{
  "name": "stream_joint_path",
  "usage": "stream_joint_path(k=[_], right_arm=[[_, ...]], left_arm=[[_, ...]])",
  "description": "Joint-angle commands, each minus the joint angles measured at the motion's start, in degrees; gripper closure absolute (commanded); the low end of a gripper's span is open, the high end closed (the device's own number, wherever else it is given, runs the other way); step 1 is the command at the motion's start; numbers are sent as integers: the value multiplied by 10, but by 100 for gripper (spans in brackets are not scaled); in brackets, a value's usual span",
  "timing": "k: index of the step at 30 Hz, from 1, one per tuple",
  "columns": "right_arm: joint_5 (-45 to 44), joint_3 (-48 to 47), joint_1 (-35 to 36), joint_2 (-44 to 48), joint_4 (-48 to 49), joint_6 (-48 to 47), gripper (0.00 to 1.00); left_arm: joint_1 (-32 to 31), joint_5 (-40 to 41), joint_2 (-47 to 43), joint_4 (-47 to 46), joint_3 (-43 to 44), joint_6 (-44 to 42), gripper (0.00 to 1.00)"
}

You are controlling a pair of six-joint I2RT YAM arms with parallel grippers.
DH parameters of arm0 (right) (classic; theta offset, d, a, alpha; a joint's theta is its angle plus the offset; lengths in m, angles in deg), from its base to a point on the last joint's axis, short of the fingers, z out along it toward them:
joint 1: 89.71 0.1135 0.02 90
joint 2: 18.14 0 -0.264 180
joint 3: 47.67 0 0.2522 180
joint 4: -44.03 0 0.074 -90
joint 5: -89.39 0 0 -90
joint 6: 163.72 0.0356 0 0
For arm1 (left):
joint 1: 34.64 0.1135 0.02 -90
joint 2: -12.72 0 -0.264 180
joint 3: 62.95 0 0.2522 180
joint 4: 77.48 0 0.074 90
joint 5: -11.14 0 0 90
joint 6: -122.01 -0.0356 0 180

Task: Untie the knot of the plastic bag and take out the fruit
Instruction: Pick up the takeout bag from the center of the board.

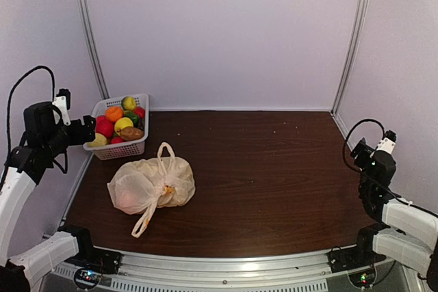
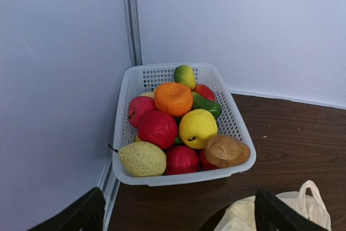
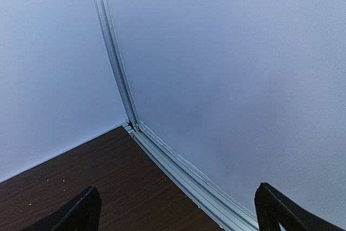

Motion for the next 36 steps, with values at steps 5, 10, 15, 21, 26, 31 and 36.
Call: stream_joint_path(k=[5, 10, 15, 21, 26, 31, 36], right_arm=[[-15, -14, -1, 6, -12, 11, 0], [-20, -9, -2, 16, -15, 14, 0], [-31, -7, -2, 18, -19, 16, 0], [-40, -7, -2, 17, -23, 16, 0], [-43, -8, -3, 14, -23, 17, 0], [-51, -12, -2, 2, -25, 20, 0], [-55, -18, -3, -8, -28, 23, 0]], left_arm=[[-3, 6, 1, -7, -3, -8, 2], [-3, -38, -29, -21, -19, -11, 2], [-3, -181, -72, -82, -61, -29, 3], [-33, -304, -21, -75, -61, -30, 6], [-183, -185, 23, -39, -45, -32, 7], [-374, -11, 100, -2, -14, -7, 8], [-441, 60, 174, 39, 4, 41, 8]])
